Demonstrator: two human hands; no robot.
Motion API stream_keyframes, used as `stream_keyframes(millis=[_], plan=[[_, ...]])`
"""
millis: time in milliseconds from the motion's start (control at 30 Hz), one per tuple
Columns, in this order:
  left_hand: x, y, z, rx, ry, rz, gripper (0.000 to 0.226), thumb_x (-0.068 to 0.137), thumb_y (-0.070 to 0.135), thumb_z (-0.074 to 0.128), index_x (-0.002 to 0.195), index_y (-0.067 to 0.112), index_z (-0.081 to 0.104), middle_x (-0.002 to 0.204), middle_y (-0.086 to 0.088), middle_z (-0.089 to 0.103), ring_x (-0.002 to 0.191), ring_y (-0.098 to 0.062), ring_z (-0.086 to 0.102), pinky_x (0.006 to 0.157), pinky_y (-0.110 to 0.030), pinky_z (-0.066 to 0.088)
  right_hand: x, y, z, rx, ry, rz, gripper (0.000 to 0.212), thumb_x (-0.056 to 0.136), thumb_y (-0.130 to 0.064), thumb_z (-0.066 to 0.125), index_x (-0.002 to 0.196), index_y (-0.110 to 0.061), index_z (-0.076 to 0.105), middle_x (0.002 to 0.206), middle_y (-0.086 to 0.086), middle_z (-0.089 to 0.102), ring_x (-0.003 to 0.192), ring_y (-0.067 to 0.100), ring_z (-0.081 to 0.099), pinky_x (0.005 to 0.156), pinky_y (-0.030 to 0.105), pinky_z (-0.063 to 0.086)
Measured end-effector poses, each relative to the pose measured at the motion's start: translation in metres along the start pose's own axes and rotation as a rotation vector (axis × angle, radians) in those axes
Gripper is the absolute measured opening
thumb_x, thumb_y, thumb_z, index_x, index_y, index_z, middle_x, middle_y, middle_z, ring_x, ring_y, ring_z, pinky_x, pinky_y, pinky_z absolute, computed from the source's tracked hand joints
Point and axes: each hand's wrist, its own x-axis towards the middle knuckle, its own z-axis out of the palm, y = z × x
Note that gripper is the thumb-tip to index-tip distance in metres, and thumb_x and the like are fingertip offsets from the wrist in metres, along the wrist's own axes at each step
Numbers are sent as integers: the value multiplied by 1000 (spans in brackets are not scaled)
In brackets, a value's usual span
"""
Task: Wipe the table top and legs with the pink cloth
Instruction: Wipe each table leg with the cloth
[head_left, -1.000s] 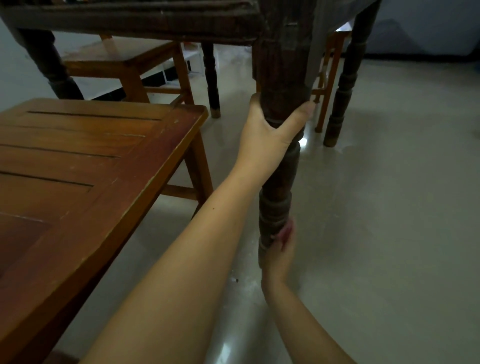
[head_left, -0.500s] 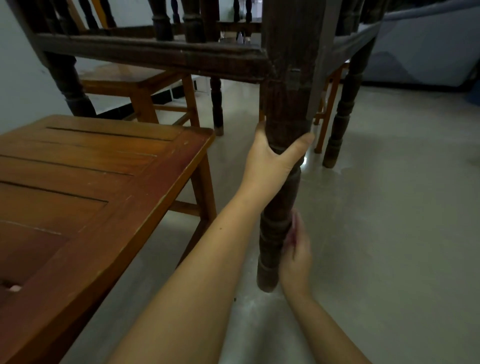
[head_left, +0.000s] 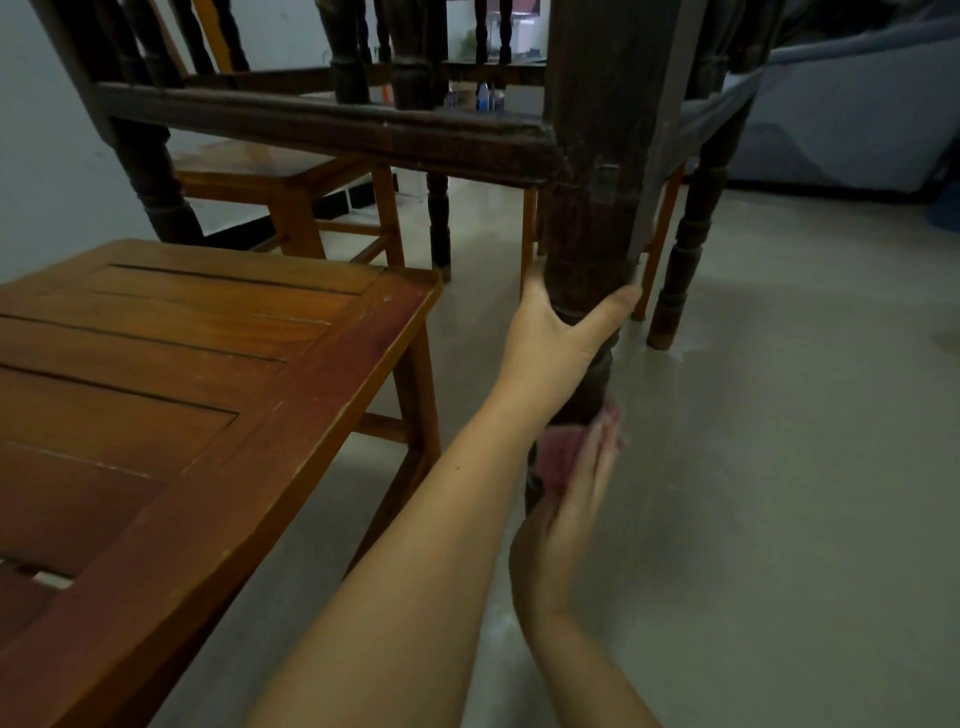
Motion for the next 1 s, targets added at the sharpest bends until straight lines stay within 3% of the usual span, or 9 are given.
stream_keyframes(millis=[67,167,267,400,600,700,833,933,1000], plan=[[1,1,-1,5,-7,-2,66,80,37,66,135,22,34,127,8,48,119,-11,44,89,-22,35,-22,24,0,-109,-16,83,90,89,14,38,144,-48,2,155,-21,-2,138,-12,7,114,29,20],[2,1,-2,7,-9,-6,70,79,40,66,138,20,33,134,2,47,124,-17,43,97,-29,36,-36,38,4,-202,2,189,78,90,13,41,147,-30,9,154,-17,7,137,-13,10,116,35,23],[2,1,-2,21,-13,-9,70,79,39,66,137,20,33,134,1,47,124,-17,44,98,-32,37,-34,53,-4,-65,16,396,62,93,7,42,146,-19,24,150,-11,31,136,5,31,110,29,34],[2,2,-2,33,-21,-13,72,78,42,66,138,22,31,135,2,46,125,-19,42,102,-38,36,-8,69,-32,-3,-164,787,36,95,-2,43,130,-9,50,127,17,57,115,31,55,92,35,43],[2,2,-2,-7,-21,11,60,80,36,67,130,23,37,100,22,47,97,1,46,80,-17,37,105,-8,-46,136,-340,561,30,99,-13,35,108,-31,58,86,-4,62,70,8,58,55,22,43],[1,1,-1,2,-15,19,48,80,34,67,119,29,40,96,24,48,90,6,47,73,-10,37,117,-15,-43,161,-410,447,36,99,-11,34,101,-39,56,87,-4,61,74,8,59,55,19,44],[0,4,-1,12,-32,2,43,81,35,65,115,33,38,99,25,47,89,9,45,73,-11,35,71,59,-50,-73,-572,644,34,99,-12,37,130,-19,49,108,5,60,83,10,55,67,22,43],[1,2,-1,37,-14,21,64,80,39,65,134,22,35,126,8,50,115,-8,46,90,-22,37,22,95,-62,-159,-605,794,36,99,-9,38,134,-16,44,95,1,57,69,5,50,55,14,42],[1,1,0,46,-4,34,66,80,38,66,135,21,34,128,6,49,121,-14,44,89,-21,36,0,99,-64,-47,-525,883,36,100,-5,33,130,-23,41,102,7,57,64,8,55,45,12,45]])
